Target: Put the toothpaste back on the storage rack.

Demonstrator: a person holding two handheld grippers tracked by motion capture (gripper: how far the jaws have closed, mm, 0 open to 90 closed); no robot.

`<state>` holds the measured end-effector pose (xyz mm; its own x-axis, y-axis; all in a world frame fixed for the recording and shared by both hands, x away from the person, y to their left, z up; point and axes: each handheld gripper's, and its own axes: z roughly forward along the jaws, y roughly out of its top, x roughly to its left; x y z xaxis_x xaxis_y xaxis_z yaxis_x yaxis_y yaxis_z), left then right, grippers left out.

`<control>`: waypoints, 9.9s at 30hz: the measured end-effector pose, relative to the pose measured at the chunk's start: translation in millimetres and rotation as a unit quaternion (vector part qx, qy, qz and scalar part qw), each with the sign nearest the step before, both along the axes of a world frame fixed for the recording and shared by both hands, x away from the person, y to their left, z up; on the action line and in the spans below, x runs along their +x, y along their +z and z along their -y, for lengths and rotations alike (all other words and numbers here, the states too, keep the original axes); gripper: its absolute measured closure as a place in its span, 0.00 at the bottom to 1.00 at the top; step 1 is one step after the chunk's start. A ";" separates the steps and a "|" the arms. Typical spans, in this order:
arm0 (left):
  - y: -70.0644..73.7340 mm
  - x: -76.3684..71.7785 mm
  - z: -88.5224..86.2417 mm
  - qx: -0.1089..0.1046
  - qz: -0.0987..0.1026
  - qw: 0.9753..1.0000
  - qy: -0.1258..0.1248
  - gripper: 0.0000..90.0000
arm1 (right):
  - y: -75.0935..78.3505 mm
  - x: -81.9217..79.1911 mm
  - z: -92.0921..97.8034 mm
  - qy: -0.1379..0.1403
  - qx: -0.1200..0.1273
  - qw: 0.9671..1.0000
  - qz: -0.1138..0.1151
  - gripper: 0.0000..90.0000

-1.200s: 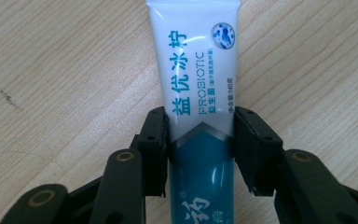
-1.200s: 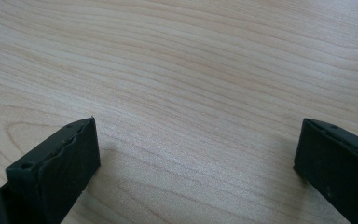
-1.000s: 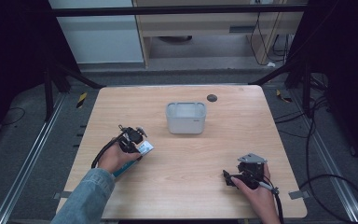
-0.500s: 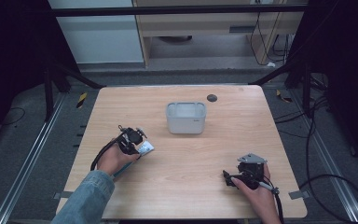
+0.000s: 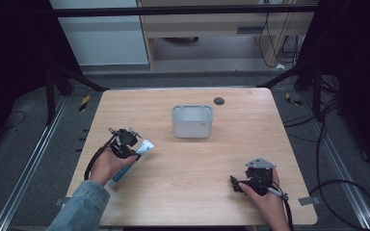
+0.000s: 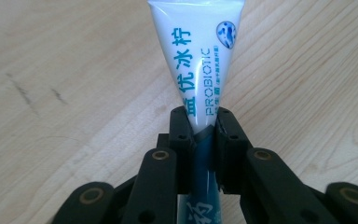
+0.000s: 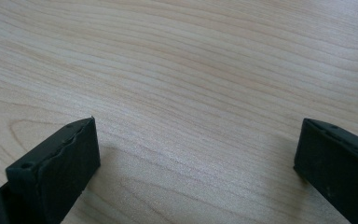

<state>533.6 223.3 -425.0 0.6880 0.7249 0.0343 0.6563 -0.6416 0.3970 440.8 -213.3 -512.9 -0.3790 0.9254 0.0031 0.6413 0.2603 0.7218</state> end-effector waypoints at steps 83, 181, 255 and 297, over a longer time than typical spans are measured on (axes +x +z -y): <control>121.4 26.4 113.5 -0.142 0.188 0.971 -0.041 0.88 | -0.4 -0.4 -0.4 0.000 -0.002 1.000 0.003 0.00; 128.3 84.8 155.5 -0.281 0.334 0.899 -0.023 0.87 | -0.4 -0.8 -0.9 0.010 -0.004 1.000 0.002 0.00; 36.6 100.3 166.1 -0.262 0.297 0.917 -0.037 0.87 | -0.1 5.5 0.3 0.014 -0.003 1.000 0.003 0.01; 18.4 99.0 159.3 -0.243 0.265 0.932 -0.038 0.87 | 0.0 5.4 0.2 0.013 -0.003 1.000 0.002 0.01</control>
<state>632.6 64.1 -406.6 0.7178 0.6933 0.0644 0.2451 -0.3381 0.9086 446.3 -213.5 -513.0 -0.4031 0.9152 -0.0041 0.6312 0.2813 0.7229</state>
